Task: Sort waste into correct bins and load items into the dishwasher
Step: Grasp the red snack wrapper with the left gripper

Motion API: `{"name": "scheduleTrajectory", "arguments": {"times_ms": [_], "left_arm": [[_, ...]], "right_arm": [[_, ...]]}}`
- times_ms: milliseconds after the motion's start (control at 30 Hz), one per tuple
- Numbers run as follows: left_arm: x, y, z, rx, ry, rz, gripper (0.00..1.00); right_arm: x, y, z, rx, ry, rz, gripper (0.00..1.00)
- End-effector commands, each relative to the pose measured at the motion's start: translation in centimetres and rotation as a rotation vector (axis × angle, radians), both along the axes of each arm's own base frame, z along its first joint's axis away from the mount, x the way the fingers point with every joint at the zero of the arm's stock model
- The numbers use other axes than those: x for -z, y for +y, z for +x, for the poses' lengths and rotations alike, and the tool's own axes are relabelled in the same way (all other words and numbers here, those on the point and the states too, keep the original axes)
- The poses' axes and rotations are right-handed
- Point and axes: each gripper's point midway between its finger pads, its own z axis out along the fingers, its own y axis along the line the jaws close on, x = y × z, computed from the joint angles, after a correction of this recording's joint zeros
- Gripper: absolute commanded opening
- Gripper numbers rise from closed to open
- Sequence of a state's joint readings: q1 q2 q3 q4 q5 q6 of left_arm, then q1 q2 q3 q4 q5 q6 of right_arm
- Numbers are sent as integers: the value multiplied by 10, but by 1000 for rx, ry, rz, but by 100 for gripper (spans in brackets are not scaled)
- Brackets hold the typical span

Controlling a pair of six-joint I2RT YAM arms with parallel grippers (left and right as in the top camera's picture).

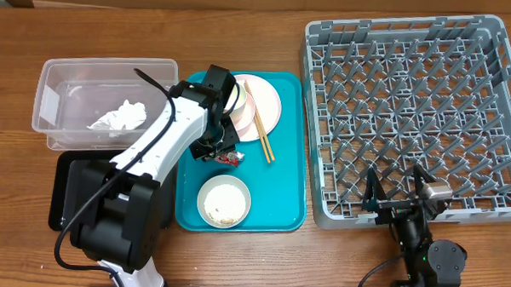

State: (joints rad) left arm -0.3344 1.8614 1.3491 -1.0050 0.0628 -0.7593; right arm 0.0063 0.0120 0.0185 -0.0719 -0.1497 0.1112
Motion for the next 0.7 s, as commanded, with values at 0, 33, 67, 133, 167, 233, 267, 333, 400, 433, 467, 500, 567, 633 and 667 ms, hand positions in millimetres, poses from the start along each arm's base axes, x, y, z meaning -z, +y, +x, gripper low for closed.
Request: {"name": "scheduleTrajectory", "arguments": {"times_ms": [0,33,67,133,167,233,267,333,400,433,467,500,567,633,667], "left_arm": [[0,2,1,-29,-6,19,30],[1,3,0,-29,-4,19,30],[1,3,-1,-29,-2,21,29],[4,2,-2,-25,2,22,30],[5,2,-3,-24,3,22,30],[9,3,-5,-25,5,23,30],[12,3,-6,-25,5,23,30],[16,4,-7,-25,6,23,29],[18,4,-8,-25,8,23,25],[18,4,-9,-23,8,23,22],[18,4,-8,-23,8,24,20],[18,4,-8,-23,7,23,18],[18,3,-8,-23,5,22,15],[18,3,-7,-24,4,22,13],[18,3,-7,-23,4,22,12]], "right_arm": [[2,-1,0,5,-3,1,100],[2,-1,0,5,-3,1,100],[2,-1,0,5,-3,1,100],[2,-1,0,5,-3,1,100],[2,-1,0,5,-3,1,100],[2,-1,0,5,-3,1,100],[2,-1,0,5,-3,1,100],[2,-1,0,5,-3,1,100],[2,-1,0,5,-3,1,100],[2,-1,0,5,-3,1,100],[2,-1,0,5,-3,1,100],[2,-1,0,5,-3,1,100],[2,-1,0,5,-3,1,100],[2,-1,0,5,-3,1,100],[2,-1,0,5,-3,1,100]]}}
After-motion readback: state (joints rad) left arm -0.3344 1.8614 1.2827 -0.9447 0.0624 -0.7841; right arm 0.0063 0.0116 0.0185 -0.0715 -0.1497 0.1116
